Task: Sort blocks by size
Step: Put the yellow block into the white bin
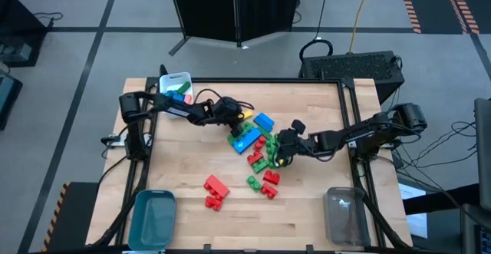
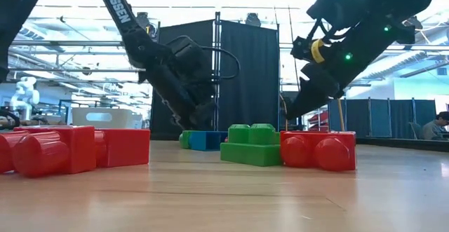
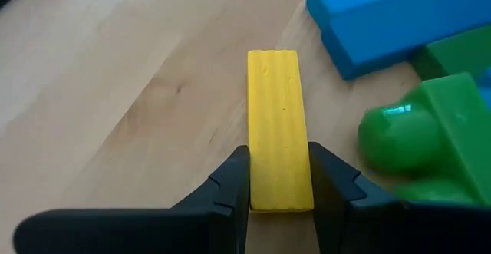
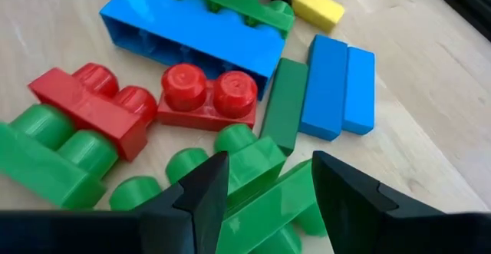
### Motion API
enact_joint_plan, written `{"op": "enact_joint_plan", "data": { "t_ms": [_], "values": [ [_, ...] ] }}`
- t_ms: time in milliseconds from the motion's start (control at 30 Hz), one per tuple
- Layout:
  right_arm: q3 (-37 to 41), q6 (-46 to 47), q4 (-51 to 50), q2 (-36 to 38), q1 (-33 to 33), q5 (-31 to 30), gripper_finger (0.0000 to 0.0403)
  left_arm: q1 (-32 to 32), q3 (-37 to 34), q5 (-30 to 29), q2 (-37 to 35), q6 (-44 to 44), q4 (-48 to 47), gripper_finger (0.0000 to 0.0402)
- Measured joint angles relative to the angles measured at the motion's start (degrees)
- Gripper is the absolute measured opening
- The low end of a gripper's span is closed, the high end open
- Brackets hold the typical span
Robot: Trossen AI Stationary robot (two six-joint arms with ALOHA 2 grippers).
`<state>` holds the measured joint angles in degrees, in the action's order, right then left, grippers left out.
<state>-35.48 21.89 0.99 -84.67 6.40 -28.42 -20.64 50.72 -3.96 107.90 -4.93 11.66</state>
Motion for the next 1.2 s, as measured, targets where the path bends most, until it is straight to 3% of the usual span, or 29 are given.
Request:
{"op": "enact_joint_plan", "data": {
  "t_ms": [100,333,567,900,1200],
  "values": [
    [0.0,-0.02,-0.08,0.0,0.46,-0.09,0.0176,0.0,0.0,-1.47,-3.59,-0.75,-3.86,0.0084],
    [0.0,-0.01,-0.22,0.0,0.52,-0.1,0.0176,-0.72,0.07,-12.37,-13.44,-0.76,-18.76,0.0084],
    [0.0,0.2,-0.44,-0.02,1.01,-0.02,0.0176,-6.69,0.03,-13.34,-20.34,-4.76,-30.56,0.0084],
    [0.0,0.2,-0.9,0.01,1.87,-0.03,0.0176,-16.89,-1.79,-14.26,-25.3,-9.99,-38.64,0.0084],
    [0.0,0.2,-1.14,0.0,1.91,-0.03,0.0176,-20.74,-1.79,-15.02,-27.45,-11.11,-43.68,0.0084]
  ]
}}
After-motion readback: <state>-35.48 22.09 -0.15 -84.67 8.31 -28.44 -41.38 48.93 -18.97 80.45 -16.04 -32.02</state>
